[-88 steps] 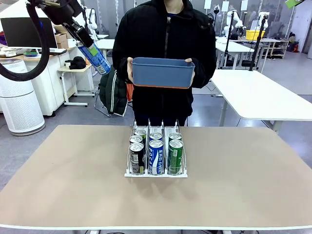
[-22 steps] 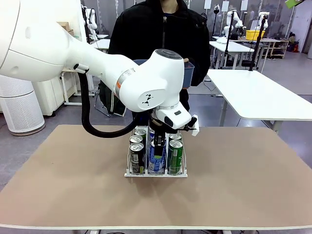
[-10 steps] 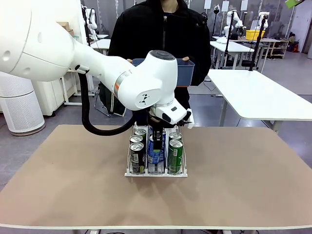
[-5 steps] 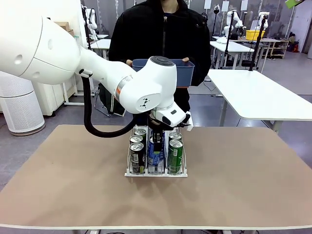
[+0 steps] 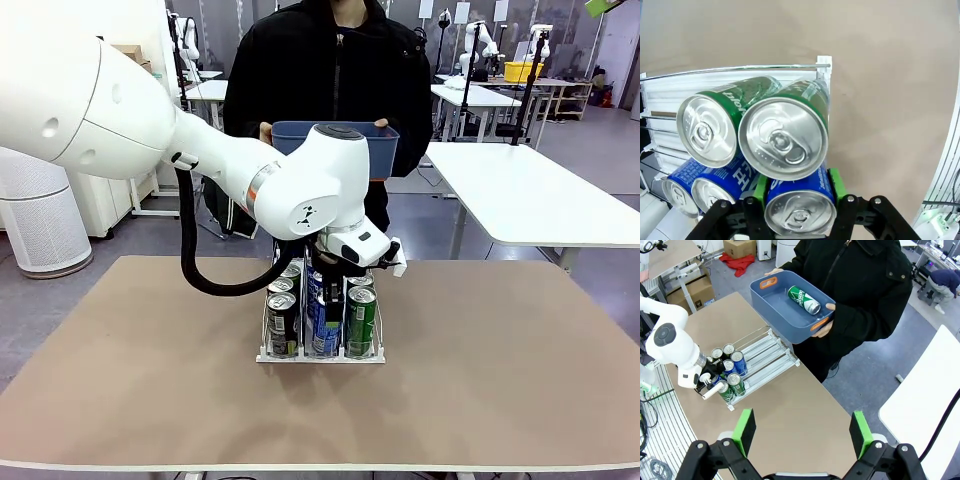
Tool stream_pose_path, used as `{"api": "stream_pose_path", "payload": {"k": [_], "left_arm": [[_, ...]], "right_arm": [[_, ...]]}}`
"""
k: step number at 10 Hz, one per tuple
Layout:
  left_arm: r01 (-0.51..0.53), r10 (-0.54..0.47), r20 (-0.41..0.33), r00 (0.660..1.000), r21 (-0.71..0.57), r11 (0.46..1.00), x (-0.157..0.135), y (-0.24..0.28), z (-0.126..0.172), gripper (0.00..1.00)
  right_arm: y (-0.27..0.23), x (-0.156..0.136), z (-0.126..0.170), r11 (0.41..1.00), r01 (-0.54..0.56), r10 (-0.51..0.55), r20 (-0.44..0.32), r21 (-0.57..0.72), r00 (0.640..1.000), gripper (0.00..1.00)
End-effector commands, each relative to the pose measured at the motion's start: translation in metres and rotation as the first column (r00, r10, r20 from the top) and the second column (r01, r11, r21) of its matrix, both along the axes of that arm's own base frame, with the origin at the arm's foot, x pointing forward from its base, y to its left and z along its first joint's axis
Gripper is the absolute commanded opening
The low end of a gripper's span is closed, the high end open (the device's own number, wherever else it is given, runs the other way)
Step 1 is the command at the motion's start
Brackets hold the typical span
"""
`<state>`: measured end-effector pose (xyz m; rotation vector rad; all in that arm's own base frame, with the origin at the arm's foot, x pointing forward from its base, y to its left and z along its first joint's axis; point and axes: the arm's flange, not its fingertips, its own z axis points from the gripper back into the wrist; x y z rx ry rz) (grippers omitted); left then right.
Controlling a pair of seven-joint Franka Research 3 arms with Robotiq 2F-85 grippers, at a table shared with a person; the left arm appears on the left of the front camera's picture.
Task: Fill the beverage cans into the dispenser.
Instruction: Place the picked Ionic drink in the line of the Automatic Can Dispenser with the same cans.
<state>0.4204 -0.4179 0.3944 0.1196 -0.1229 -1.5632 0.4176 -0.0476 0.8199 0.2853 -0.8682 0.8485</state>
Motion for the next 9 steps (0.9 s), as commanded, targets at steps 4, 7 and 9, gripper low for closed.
{"api": "stream_pose_path", "payload": {"k": [4,7,9], "left_arm": [[-0.019,0.018,-0.022,1.000,-0.016,1.000,0.003,0.005,0.000,0.57],[-0.023,0.023,-0.034,0.999,-0.020,1.000,0.006,0.008,0.000,0.57],[0.000,0.000,0.003,1.000,-0.024,1.000,-0.004,0.014,0.021,0.77]], "right_arm": [[0.000,0.000,-0.001,1.000,0.003,-0.003,0.002,0.001,1.000,1.00],[0.000,0.000,-0.001,1.000,0.003,-0.003,0.002,0.001,1.000,1.00],[0.000,0.000,-0.001,1.000,0.003,-0.003,0.002,0.001,1.000,1.00]]}}
